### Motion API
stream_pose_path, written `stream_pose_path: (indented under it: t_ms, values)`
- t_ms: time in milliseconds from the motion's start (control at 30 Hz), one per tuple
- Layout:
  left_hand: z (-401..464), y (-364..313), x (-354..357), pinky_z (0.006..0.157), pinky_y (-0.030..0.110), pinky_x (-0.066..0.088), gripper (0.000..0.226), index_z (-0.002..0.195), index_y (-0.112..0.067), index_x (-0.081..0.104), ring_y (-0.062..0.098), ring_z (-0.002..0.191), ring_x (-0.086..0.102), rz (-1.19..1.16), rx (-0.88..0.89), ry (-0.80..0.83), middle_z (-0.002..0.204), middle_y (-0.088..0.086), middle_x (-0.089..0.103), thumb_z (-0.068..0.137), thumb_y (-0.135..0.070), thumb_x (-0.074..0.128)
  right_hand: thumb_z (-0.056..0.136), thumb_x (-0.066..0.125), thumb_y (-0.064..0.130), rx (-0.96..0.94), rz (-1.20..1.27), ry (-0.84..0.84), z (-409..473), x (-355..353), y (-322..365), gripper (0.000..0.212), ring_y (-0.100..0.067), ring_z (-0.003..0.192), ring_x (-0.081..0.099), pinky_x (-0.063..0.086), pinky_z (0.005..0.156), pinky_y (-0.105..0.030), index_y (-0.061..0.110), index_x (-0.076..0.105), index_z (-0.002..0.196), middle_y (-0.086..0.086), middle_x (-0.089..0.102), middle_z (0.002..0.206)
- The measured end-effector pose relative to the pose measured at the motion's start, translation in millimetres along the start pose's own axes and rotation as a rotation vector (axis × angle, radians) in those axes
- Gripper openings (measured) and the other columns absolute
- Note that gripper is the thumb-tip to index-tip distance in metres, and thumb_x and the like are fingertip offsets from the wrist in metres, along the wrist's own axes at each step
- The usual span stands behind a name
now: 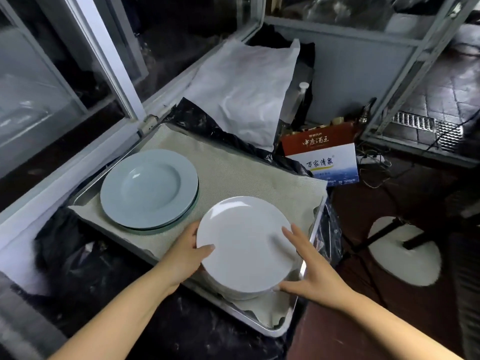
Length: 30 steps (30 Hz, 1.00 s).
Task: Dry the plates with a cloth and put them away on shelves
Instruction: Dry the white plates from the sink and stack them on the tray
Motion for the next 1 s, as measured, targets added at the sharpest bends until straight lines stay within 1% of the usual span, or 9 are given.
stream_pose_path:
  t_ms: [33, 133, 267, 500, 667, 800, 867, 900, 1000]
  values:
    - [4, 4, 0, 0.088, 0.027, 0.050, 0.050, 0.133, -0.032, 0.046, 0.010, 0.113, 0.060, 0.077, 0.006, -0.025, 0.115, -0.014, 0.065, 0.091, -0.007, 0.060, 0.064, 0.076, 0.067, 0.009, -0.004, 0.013, 2, 4, -3, 0.110, 0.006, 0.145, -0.008, 0.009, 0.113, -0.014, 0.060, 0.002, 0.144, 0.014, -0.004, 0.162]
    - [11, 9, -1, 0.095, 0.038, 0.051, 0.051, 0.136, -0.034, 0.042, 0.010, 0.110, 0.058, 0.293, 0.034, -0.046, 0.119, -0.015, 0.061, 0.091, -0.018, 0.060, 0.066, 0.078, 0.057, 0.032, -0.006, 0.034, 7, 12, -12, 0.109, 0.006, 0.145, -0.010, 0.008, 0.107, -0.004, 0.062, 0.001, 0.144, 0.015, -0.008, 0.162]
    - [16, 9, 0, 0.089, 0.033, 0.048, 0.057, 0.144, -0.034, 0.031, 0.015, 0.110, 0.056, 0.595, 0.094, -0.012, 0.130, -0.014, 0.056, 0.093, -0.029, 0.056, 0.072, 0.082, 0.040, 0.048, -0.024, 0.071, 12, 15, -21, 0.110, 0.005, 0.145, -0.013, 0.006, 0.104, 0.002, 0.055, 0.004, 0.148, 0.013, -0.012, 0.162]
    - [23, 20, 4, 0.097, 0.039, 0.047, 0.064, 0.149, -0.029, 0.019, 0.022, 0.119, 0.054, 0.797, 0.034, -0.030, 0.142, -0.006, 0.050, 0.095, -0.041, 0.051, 0.073, 0.081, 0.033, 0.043, -0.045, 0.102, 16, 18, -24, 0.110, 0.011, 0.142, -0.016, 0.009, 0.102, 0.004, 0.052, 0.004, 0.149, 0.010, -0.016, 0.162]
    - [23, 23, 7, 0.097, 0.040, 0.047, 0.067, 0.150, -0.021, 0.015, 0.027, 0.122, 0.054, 0.918, 0.010, -0.071, 0.140, 0.003, 0.053, 0.096, -0.044, 0.049, 0.074, 0.080, 0.033, 0.016, -0.074, 0.116, 17, 18, -24, 0.109, 0.013, 0.140, -0.016, 0.013, 0.103, 0.001, 0.060, 0.002, 0.145, 0.012, -0.018, 0.161]
    - [22, 23, 9, 0.094, 0.039, 0.048, 0.063, 0.147, -0.018, 0.021, 0.027, 0.119, 0.056, 0.969, -0.010, -0.093, 0.135, 0.004, 0.057, 0.097, -0.045, 0.048, 0.074, 0.077, 0.033, 0.008, -0.095, 0.124, 17, 18, -22, 0.107, 0.012, 0.140, -0.019, 0.028, 0.112, -0.018, 0.060, 0.002, 0.146, 0.011, -0.021, 0.161]
    - [21, 24, 10, 0.093, 0.039, 0.049, 0.065, 0.148, -0.016, 0.020, 0.027, 0.119, 0.057, 1.015, -0.017, -0.114, 0.134, 0.004, 0.058, 0.097, -0.047, 0.046, 0.073, 0.074, 0.034, 0.007, -0.107, 0.130, 17, 17, -21, 0.106, 0.013, 0.139, -0.021, 0.037, 0.111, -0.029, 0.061, 0.001, 0.145, 0.012, -0.023, 0.160]
    - [20, 25, 11, 0.092, 0.038, 0.049, 0.066, 0.149, -0.015, 0.019, 0.027, 0.118, 0.057, 1.028, -0.016, -0.122, 0.133, 0.004, 0.058, 0.097, -0.048, 0.045, 0.073, 0.073, 0.034, 0.006, -0.113, 0.133, 17, 17, -21, 0.106, 0.014, 0.138, -0.021, 0.038, 0.111, -0.030, 0.061, 0.000, 0.145, 0.013, -0.024, 0.159]
    - [17, 32, 12, 0.092, 0.040, 0.050, 0.070, 0.150, -0.015, 0.016, 0.026, 0.118, 0.058, 1.055, -0.022, -0.133, 0.134, 0.004, 0.057, 0.097, -0.050, 0.045, 0.074, 0.075, 0.036, -0.006, -0.114, 0.149, 16, 18, -21, 0.107, 0.010, 0.141, -0.022, 0.027, 0.115, -0.023, 0.059, -0.001, 0.146, 0.014, -0.026, 0.158]
Point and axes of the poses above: each hand's wrist, its own z-axis towards the middle knuckle, its own x-axis out of the palm, y = z × x, the point moved 1 cm from there along z, towards the middle knuckle
